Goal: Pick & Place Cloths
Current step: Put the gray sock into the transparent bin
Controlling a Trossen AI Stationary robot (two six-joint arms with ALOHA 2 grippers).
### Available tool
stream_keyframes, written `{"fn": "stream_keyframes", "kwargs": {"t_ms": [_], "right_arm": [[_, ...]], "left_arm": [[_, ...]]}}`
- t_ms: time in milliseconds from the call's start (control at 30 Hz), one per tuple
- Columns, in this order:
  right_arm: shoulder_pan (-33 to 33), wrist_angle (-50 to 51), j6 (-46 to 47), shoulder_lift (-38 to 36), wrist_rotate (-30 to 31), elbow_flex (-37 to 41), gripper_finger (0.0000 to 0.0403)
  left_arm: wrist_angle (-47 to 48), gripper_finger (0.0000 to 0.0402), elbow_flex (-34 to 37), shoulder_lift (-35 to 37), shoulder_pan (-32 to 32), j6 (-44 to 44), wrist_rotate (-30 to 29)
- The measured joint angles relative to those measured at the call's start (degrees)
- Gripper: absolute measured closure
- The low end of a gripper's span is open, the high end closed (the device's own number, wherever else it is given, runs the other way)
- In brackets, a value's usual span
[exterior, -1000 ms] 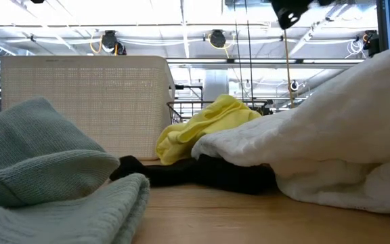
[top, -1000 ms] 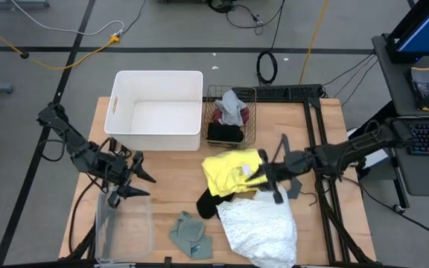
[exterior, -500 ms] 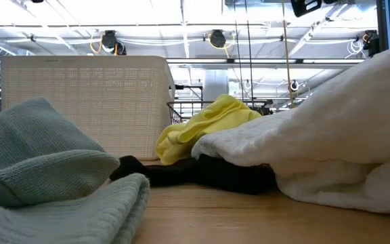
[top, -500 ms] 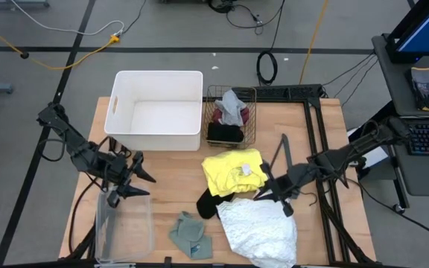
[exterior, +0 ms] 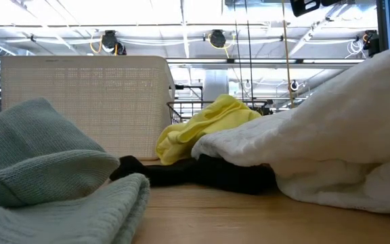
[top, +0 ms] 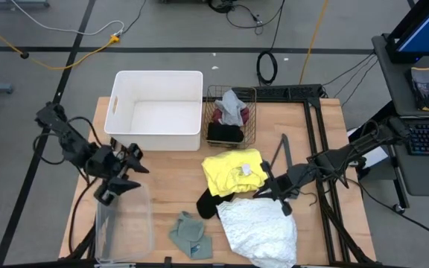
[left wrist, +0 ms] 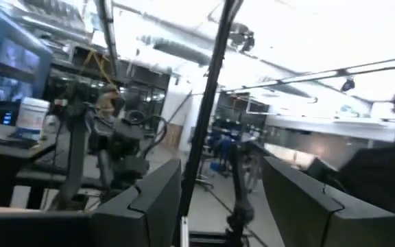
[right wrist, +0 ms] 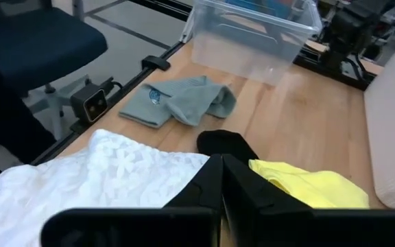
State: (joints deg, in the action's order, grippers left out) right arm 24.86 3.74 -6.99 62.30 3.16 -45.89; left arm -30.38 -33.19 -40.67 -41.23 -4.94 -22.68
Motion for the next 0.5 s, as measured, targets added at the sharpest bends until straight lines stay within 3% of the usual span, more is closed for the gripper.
{"fn": "stream_keyframes", "kwargs": {"t_ms": [200,333,500], "right_arm": [[-0.4,0.0,0.0,-0.2,0.2,0.0,0.0402],[-0.5,0.0,0.0,-2.0,0.3,0.0,0.0402],[-0.5,0.3,0.0,-6.8,-0.1,0.0,0.0402]], "left_arm": [[13.0,0.0194,-8.5,-11.1,0.0,-11.0,-5.6],[22.7,0.0195,-16.2,-18.0,0.0,-21.2,-5.9],[32.7,0.0194,-25.6,-25.9,0.0,-27.4,-5.8]]}}
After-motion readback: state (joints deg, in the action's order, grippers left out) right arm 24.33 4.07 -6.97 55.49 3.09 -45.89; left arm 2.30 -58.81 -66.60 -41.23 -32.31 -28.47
